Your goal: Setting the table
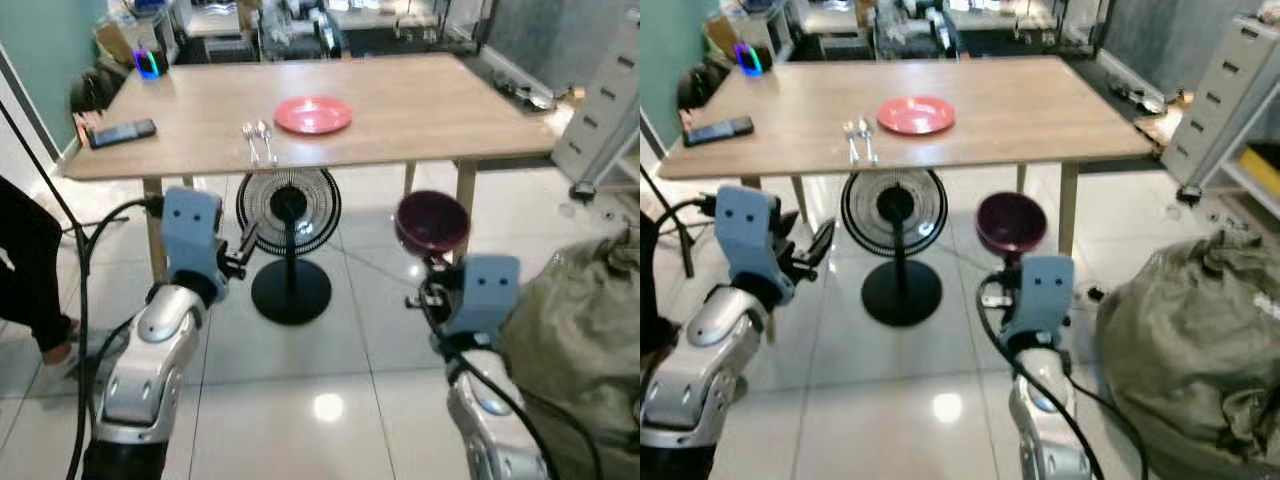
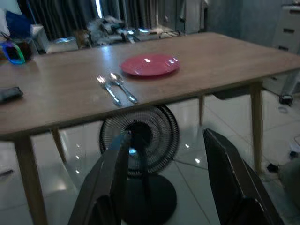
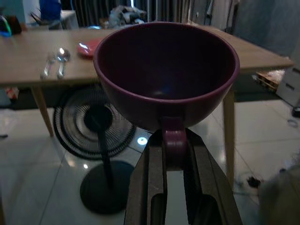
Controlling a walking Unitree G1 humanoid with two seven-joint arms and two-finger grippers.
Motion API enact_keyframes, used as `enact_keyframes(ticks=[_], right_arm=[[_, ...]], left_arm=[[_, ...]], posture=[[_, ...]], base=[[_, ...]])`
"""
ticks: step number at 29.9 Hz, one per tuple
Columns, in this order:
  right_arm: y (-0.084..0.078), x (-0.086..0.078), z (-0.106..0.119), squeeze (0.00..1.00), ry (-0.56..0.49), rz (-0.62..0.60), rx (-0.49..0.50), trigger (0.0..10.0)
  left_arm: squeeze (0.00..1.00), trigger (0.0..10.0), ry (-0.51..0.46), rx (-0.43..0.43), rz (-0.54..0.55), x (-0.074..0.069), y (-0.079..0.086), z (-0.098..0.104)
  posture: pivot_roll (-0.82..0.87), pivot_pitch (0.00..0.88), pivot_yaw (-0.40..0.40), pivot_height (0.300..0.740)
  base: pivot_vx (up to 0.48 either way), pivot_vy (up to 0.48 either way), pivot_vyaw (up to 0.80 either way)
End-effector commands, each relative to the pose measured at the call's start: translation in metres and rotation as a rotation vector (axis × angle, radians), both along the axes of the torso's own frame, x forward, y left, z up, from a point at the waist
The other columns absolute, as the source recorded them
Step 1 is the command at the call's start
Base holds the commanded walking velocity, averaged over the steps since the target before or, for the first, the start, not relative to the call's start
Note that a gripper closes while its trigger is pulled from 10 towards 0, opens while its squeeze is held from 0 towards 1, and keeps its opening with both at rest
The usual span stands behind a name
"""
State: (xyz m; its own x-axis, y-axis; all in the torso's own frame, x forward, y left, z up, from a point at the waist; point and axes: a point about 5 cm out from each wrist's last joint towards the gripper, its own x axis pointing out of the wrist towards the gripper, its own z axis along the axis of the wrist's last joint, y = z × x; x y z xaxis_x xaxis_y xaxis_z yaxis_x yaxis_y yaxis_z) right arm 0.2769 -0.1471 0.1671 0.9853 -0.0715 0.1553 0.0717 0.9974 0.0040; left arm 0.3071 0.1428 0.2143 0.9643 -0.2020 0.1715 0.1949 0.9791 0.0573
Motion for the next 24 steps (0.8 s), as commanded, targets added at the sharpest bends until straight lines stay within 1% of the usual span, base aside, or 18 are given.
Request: enact_keyframes(ticks=[1, 24], right_arm=[[0.0060, -0.0003, 0.0007, 0.00, -0.009, 0.017, 0.006, 10.0], [0.0068, 0.0030, 0.0014, 0.00, -0.014, 0.031, 0.000, 10.0]], left_arm=[[0.21, 10.0, 0.008, 0.010, 0.018, -0.0003, 0.0054, -0.0025], [0.21, 10.0, 0.006, 0.008, 0.022, 0.0002, 0.0041, -0.0032]], posture=[[-0.03, 0.015, 0.082, 0.740], [-0.03, 0.000, 0.075, 0.740]], base=[[0.480, 0.000, 0.00], [0.480, 0.000, 0.00]])
